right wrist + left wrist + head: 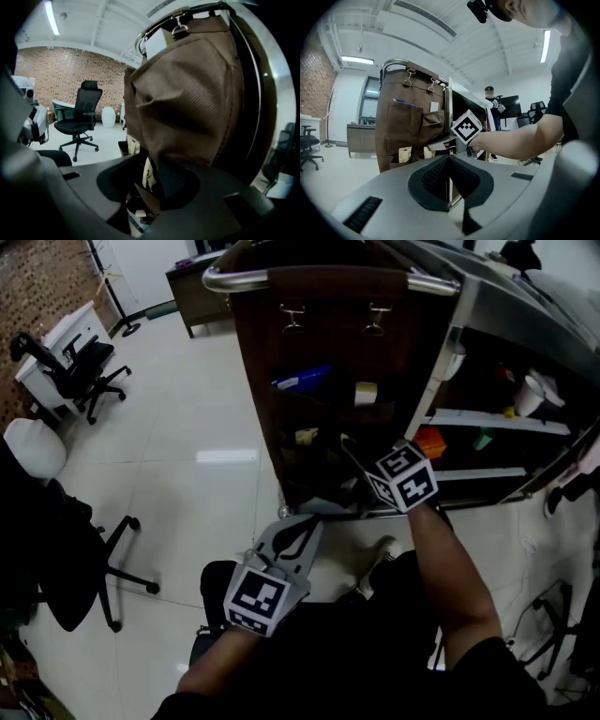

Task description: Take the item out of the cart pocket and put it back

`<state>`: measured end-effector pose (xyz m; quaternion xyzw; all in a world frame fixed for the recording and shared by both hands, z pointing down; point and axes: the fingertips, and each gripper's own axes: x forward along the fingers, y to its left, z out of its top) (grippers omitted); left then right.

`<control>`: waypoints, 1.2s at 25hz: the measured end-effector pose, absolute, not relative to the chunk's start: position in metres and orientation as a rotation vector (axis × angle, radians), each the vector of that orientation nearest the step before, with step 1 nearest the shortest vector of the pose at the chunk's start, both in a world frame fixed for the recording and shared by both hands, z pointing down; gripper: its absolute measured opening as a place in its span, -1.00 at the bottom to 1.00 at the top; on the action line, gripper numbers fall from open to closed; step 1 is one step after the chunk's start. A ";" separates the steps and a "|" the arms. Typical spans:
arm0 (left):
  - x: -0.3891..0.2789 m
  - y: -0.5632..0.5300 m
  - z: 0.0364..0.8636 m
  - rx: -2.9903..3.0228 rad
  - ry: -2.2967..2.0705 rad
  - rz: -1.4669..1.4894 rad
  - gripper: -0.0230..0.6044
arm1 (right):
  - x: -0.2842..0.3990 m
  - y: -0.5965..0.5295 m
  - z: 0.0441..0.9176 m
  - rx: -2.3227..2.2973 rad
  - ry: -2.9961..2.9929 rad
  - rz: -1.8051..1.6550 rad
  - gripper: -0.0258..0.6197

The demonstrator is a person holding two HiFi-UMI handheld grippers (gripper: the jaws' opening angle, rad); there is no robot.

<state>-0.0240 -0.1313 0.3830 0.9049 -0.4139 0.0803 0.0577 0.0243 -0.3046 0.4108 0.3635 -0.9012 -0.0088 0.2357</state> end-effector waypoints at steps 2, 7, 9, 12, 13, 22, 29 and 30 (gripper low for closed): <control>-0.023 -0.130 0.382 2.737 -1.252 0.244 -0.93 | 0.021 -0.306 0.421 0.972 -2.432 -0.055 -0.45; -0.024 -0.131 0.383 2.743 -1.253 0.248 -0.93 | 0.020 -0.311 0.449 0.933 -2.372 -0.051 -0.45; -0.023 -0.130 0.382 2.744 -1.250 0.243 -0.93 | 0.022 -0.312 0.460 0.931 -2.366 -0.013 -0.54; -0.022 -0.128 0.381 2.742 -1.243 0.240 -0.93 | 0.023 -0.313 0.467 0.944 -2.382 0.030 -0.58; -0.021 -0.127 0.381 2.744 -1.241 0.240 -0.93 | 0.023 -0.314 0.467 0.948 -2.384 0.031 -0.58; -0.024 -0.125 0.378 2.749 -1.247 0.232 -0.93 | 0.020 -0.306 0.450 0.973 -2.419 0.041 -0.70; -0.026 -0.124 0.376 2.752 -1.250 0.221 -0.93 | 0.024 -0.275 0.364 1.053 -2.534 -0.066 -0.70; -0.027 -0.124 0.376 2.754 -1.251 0.218 -0.93 | 0.026 -0.268 0.352 1.063 -2.551 -0.082 -0.70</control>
